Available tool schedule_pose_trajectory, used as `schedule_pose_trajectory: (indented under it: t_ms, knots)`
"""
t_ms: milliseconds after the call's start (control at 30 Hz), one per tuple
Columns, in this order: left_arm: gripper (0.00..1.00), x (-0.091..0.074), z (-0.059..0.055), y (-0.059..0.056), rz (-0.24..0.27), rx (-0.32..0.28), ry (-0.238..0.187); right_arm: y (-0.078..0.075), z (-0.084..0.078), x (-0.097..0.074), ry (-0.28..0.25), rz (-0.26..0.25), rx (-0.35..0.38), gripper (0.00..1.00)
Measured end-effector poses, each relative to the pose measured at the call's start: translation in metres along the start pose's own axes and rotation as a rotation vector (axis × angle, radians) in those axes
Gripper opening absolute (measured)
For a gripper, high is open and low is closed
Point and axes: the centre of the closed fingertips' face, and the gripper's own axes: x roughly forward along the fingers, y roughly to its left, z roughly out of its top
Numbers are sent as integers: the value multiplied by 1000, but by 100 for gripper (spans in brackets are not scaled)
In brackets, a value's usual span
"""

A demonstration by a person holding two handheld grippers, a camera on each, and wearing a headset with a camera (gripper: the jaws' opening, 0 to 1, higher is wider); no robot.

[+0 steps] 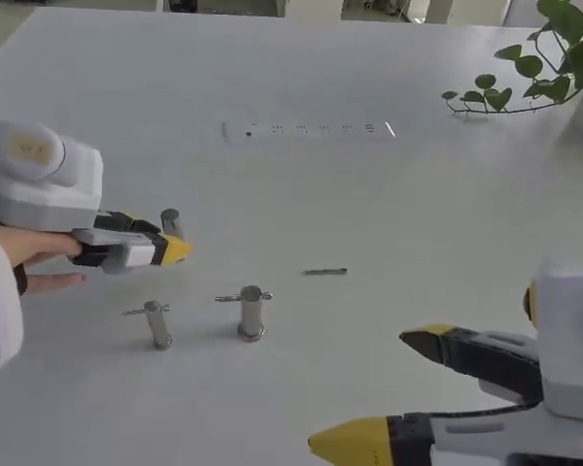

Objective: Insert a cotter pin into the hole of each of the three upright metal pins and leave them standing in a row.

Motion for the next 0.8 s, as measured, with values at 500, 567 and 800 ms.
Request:
schedule_pose_trajectory:
  t_ms: [500, 567, 800]
  knots:
    - [13, 13, 9, 2, -14, 23, -58, -3, -8, 4, 25, -5, 21, 91]
    - [12, 14, 8, 2, -14, 38, -58, -3, -9, 5, 25, -6, 26, 91]
    - [11, 15, 7, 3, -7, 61, -47, -2, -14, 5, 32, -2, 26, 88]
